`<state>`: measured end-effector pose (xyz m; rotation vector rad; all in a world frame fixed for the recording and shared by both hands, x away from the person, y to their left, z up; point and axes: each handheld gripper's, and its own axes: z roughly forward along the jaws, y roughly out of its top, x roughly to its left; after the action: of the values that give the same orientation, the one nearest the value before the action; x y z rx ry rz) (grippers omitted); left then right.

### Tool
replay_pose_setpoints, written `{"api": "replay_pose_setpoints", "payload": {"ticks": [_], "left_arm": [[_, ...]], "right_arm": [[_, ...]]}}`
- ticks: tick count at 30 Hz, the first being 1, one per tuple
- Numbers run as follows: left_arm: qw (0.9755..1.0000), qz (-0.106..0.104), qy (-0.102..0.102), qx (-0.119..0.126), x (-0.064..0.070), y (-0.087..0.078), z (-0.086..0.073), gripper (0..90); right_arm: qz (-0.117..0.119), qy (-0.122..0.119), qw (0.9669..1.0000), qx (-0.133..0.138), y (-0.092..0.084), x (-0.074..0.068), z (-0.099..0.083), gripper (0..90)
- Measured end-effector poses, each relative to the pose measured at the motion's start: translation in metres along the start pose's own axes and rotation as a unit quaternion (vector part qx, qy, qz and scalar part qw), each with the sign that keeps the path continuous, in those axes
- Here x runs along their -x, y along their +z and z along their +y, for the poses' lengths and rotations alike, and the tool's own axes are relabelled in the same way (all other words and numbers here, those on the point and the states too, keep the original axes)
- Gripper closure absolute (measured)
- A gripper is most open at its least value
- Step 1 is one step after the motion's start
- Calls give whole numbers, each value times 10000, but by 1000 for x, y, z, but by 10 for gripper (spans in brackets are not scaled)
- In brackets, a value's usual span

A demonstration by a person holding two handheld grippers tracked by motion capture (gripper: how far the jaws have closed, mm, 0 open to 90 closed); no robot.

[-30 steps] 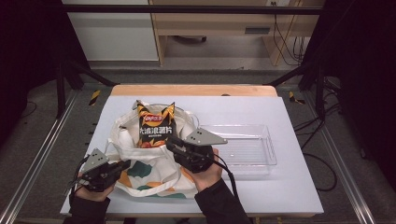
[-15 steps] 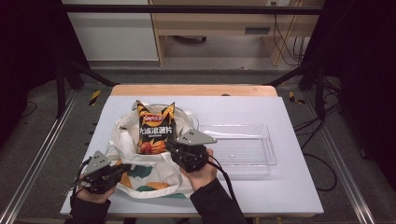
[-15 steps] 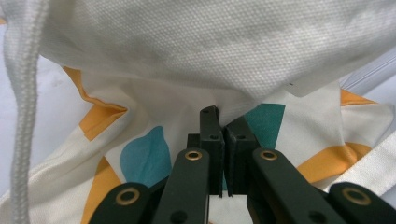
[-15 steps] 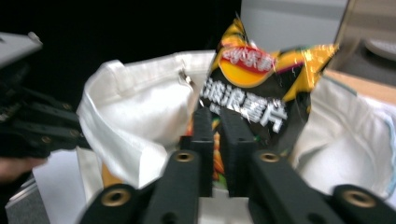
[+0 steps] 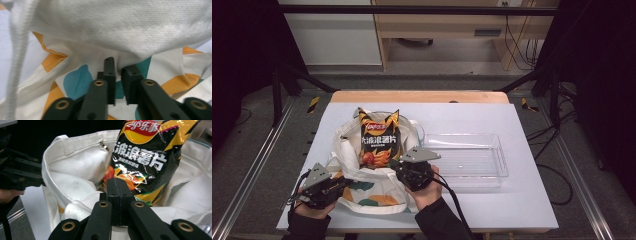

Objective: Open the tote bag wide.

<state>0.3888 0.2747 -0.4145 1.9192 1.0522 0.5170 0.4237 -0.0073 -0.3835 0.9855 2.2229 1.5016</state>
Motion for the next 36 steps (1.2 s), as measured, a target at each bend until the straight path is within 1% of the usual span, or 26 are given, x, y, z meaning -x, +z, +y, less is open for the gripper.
{"api": "replay_pose_setpoints", "payload": {"ticks": [2, 4, 5, 7, 9, 12, 14, 16, 18, 19, 22, 24, 26, 27, 28, 30, 33, 35, 36], "left_arm": [[9999, -35, -82, 125, -1, -6, 1, 764], [9995, -26, -171, 271, -2, -13, 3, 742], [9992, -29, -220, 335, -3, -18, 4, 742], [9987, -1, -235, 452, -4, -26, 6, 746], [9976, 49, -276, 632, -4, -35, 9, 764], [9949, 175, -310, 938, -7, -52, 16, 796], [9934, 209, -299, 1088, -9, -59, 22, 820], [9921, 257, -251, 1203, -11, -63, 28, 859], [9914, 285, -210, 1261, -13, -62, 35, 895], [9915, 292, -201, 1248, -13, -59, 39, 897], [9930, 314, -27, 1141, -12, -46, 48, 898], [9950, 280, 23, 954, -12, -30, 51, 898], [9965, 231, 11, 805, -12, -21, 50, 898], [9971, 230, 28, 729, -12, -18, 48, 898], [9980, 220, 43, 596, -11, -14, 44, 898], [9988, 206, 76, 428, -12, -10, 36, 898], [9995, 216, 84, 208, -14, -7, 23, 898], [9997, 195, 62, 112, -16, -5, 17, 898], [9998, 179, 52, 58, -17, -5, 13, 898]], "right_arm": [[5, 74, 10000, 23, 0, 1, -2, 900], [-14, 59, 10000, 22, -1, 3, -3, 900], [5, 91, 10000, 9, -1, 4, -3, 900], [84, 175, 9998, 8, -2, 5, -4, 900], [50, 172, 9998, 35, -2, 6, -4, 900], [77, 179, 9998, -13, -1, 6, -7, 900], [90, 176, 9998, -26, 1, 5, -8, 900], [127, 170, 9998, -46, 4, 4, -10, 900], [147, 143, 9998, -66, 4, 4, -10, 900], [165, 135, 9997, -73, 4, 3, -11, 900], [173, 114, 9998, -73, 4, 3, -13, 900], [191, 102, 9997, -91, 5, 3, -15, 900], [223, 109, 9996, -109, 6, 3, -18, 900], [231, 100, 9996, -124, 6, 3, -20, 900], [241, 106, 9996, -135, 6, 3, -21, 900], [254, 117, 9995, -148, 6, 4, -25, 900], [218, 115, 9994, -247, 8, 4, -32, 900], [194, 126, 9993, -287, 10, 3, -37, 900], [231, 162, 9991, -306, 11, 3, -39, 900]]}}
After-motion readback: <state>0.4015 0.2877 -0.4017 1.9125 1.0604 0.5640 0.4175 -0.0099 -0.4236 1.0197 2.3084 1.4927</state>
